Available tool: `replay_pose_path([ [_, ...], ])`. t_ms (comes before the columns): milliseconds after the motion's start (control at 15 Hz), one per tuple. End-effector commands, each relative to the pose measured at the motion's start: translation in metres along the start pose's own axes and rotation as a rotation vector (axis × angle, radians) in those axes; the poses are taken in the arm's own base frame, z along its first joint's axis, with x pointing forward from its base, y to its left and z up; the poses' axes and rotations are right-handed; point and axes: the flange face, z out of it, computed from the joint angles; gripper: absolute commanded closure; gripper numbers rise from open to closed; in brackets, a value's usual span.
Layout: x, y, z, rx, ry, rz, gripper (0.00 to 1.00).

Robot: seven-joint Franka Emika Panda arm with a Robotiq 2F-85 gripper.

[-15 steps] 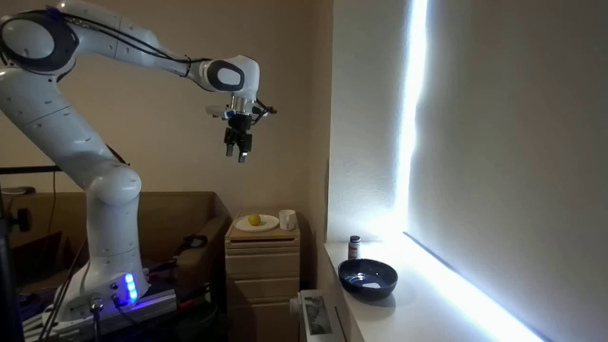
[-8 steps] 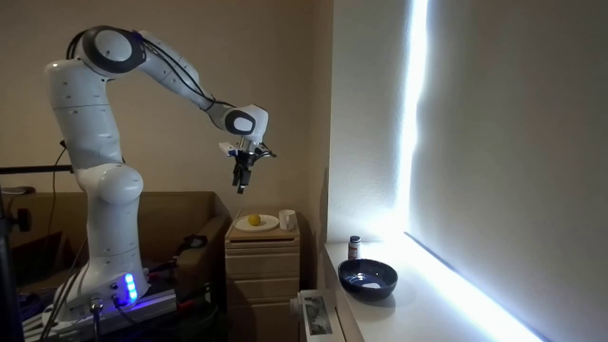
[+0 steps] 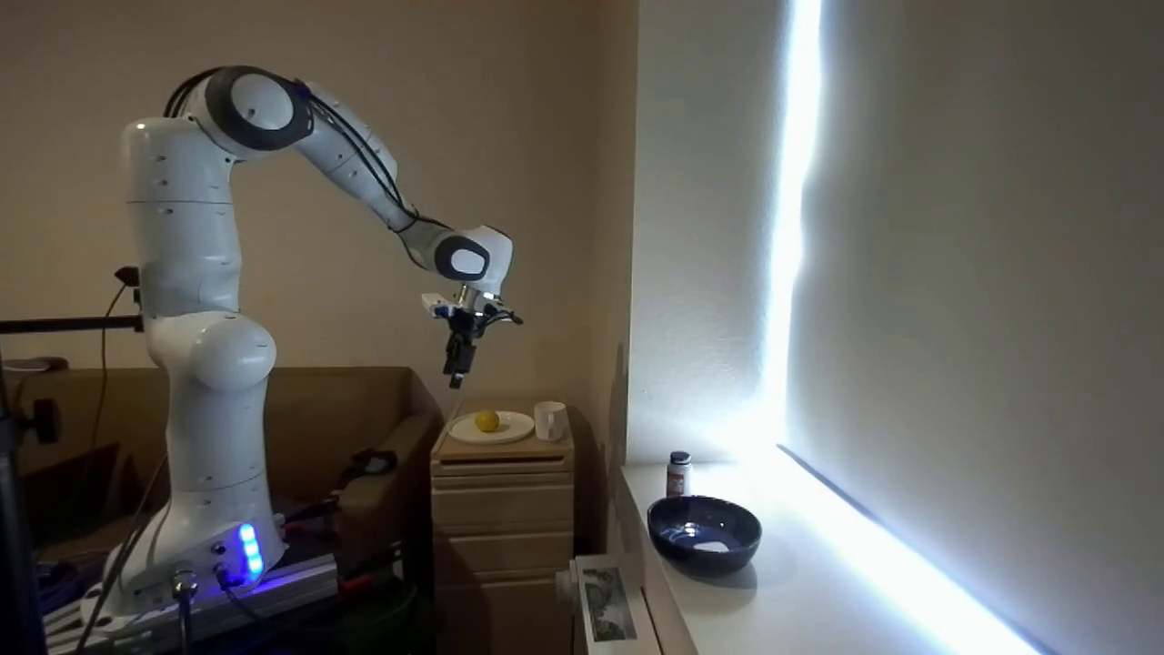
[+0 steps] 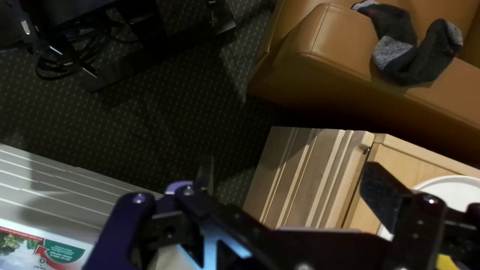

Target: Open the top drawer of the cabinet

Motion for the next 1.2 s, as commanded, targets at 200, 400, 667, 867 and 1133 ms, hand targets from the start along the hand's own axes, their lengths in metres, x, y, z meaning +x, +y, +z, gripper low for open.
replay_pose_path([
  [200, 0.031, -0.035, 0.073, 0.068, 0.146, 0.216, 0.0],
  [400, 0.044, -0.051, 0.114, 0.026, 0.294, 0.308, 0.0],
  [667, 0.045, -0.054, 0.138, -0.013, 0.278, 0.358, 0.0],
  [867, 0.051, -0.056, 0.155, -0.01, 0.246, 0.39, 0.0],
  [1133, 0.065, -0.065, 0.169, -0.03, 0.28, 0.384, 0.0],
])
